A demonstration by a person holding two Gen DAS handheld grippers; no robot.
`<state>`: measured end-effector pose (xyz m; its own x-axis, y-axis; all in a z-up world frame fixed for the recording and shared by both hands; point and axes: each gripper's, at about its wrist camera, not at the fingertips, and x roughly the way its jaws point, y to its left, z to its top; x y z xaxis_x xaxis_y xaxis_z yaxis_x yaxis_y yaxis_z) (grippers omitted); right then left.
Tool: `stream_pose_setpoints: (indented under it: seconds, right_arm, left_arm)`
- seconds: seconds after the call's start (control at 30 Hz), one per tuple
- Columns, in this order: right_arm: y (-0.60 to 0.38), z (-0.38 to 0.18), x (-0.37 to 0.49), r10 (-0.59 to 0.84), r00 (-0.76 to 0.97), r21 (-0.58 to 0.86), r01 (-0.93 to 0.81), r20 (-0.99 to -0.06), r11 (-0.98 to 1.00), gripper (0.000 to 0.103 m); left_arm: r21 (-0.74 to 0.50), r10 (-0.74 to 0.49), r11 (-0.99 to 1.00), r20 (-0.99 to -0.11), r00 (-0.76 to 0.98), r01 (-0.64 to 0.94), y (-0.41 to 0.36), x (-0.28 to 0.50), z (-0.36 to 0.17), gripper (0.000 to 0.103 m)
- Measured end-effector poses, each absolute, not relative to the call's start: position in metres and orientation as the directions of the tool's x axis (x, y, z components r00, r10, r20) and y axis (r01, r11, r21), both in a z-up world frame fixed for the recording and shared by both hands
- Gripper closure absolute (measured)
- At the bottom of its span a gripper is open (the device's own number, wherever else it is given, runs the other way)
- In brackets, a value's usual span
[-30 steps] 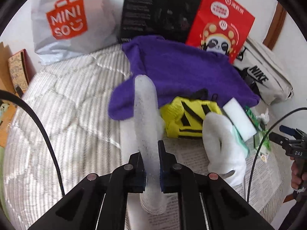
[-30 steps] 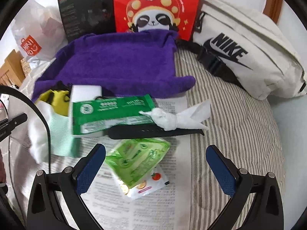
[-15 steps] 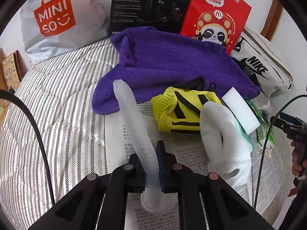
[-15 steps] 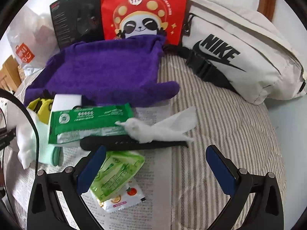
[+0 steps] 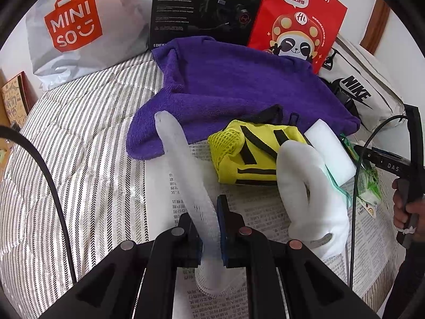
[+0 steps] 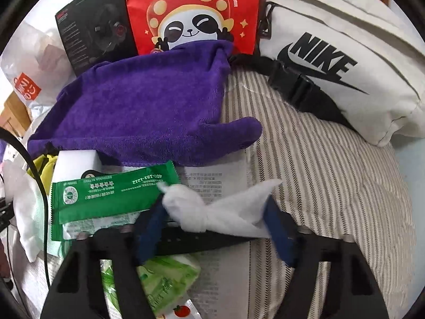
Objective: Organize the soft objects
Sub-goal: 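Lift the mesh bag with the left tool while the right tool grasps the white tissue, then carry mesh bag and tissue onto the purple towel and open both tools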
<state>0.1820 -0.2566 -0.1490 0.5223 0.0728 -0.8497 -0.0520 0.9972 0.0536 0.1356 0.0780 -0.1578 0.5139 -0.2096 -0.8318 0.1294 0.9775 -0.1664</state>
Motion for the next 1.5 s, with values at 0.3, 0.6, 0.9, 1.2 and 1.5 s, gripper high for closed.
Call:
stream_pose_setpoints:
  seconds: [0.3, 0.6, 0.9, 1.2, 1.5]
  right_arm:
    - [-0.263, -0.136, 0.175, 0.092, 0.516, 0.074, -0.054, -0.852, 0.996, 0.074]
    - [-0.258, -0.110, 0.159, 0.099, 0.538, 0.079, -0.061, -0.837, 0.995, 0.075]
    - [-0.239, -0.086, 0.158, 0.147, 0.565, 0.108, -0.102, -0.812, 0.989, 0.075]
    - [-0.215, -0.064, 0.187, 0.184, 0.591, 0.116, -0.151, -0.786, 0.982, 0.075]
    - [-0.199, -0.052, 0.228, 0.208, 0.598, 0.126, -0.177, -0.774, 0.976, 0.075]
  left_arm:
    - [-0.174, -0.206, 0.979, -0.832, 0.515, 0.111, 0.084, 0.134, -0.152, 0.093]
    - [-0.206, -0.224, 0.974, -0.803, 0.552, 0.096, 0.103, 0.125, -0.124, 0.093]
    - [-0.215, -0.248, 0.968, -0.782, 0.572, 0.126, 0.104, 0.121, -0.101, 0.093]
    - [-0.177, -0.236, 0.972, -0.758, 0.608, 0.157, 0.100, 0.144, -0.071, 0.093]
    - [-0.178, -0.259, 0.965, -0.749, 0.609, 0.192, 0.089, 0.196, -0.052, 0.093]
